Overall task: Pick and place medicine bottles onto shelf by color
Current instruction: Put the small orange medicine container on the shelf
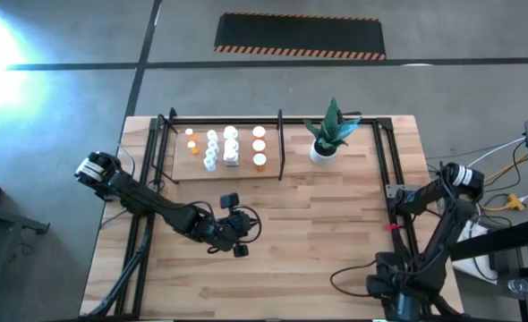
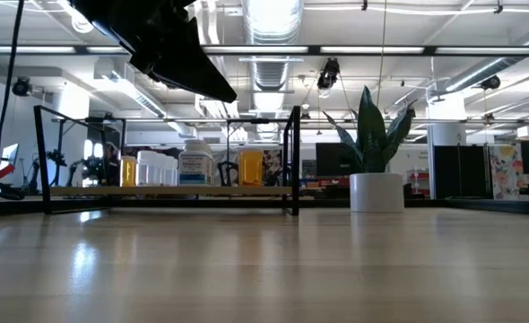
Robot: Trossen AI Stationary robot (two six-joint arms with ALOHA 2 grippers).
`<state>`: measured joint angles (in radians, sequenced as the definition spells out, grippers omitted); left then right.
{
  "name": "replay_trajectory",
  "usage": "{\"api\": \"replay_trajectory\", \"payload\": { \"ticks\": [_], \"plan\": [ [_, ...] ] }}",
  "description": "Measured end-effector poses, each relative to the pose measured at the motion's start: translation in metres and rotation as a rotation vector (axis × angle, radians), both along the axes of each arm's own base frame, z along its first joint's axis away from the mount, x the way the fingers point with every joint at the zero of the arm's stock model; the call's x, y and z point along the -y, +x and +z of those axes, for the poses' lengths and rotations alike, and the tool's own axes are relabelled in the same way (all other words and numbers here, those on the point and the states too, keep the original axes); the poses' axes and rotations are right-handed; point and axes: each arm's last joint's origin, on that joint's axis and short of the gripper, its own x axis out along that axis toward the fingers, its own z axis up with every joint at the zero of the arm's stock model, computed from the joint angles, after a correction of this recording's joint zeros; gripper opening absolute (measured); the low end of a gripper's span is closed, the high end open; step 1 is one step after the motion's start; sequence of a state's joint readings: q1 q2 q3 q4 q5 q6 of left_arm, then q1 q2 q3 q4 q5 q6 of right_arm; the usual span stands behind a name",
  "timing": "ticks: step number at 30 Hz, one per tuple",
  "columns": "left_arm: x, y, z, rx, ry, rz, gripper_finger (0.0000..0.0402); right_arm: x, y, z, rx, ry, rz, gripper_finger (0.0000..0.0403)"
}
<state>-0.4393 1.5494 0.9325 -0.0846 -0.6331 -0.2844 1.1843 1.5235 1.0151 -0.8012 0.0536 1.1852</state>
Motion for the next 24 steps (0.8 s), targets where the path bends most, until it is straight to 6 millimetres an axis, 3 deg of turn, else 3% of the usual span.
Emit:
{"api": "replay_trajectory", "payload": {
  "ticks": [5, 16, 20, 24],
  "plan": [
    [0.000, 0.000, 0.000, 0.002, -0.003, -0.002, 0.0000, -0.001, 0.000, 0.002, -0.012, -0.029, -0.004, 0.0219],
    [0.004, -0.001, 0.000, -0.015, -0.008, -0.041, 0.0000, 0.002, 0.004, 0.010, -0.017, -0.039, -0.022, 0.0098],
    [0.018, -0.004, 0.008, -0.005, 0.026, -0.114, 0.0000, 0.008, 0.017, 0.011, -0.004, -0.041, -0.060, 0.0096],
    [0.037, -0.010, 0.016, 0.014, 0.038, -0.175, 0.0000, 0.019, 0.044, 0.015, 0.076, -0.068, -0.068, 0.0103]
  ]
}}
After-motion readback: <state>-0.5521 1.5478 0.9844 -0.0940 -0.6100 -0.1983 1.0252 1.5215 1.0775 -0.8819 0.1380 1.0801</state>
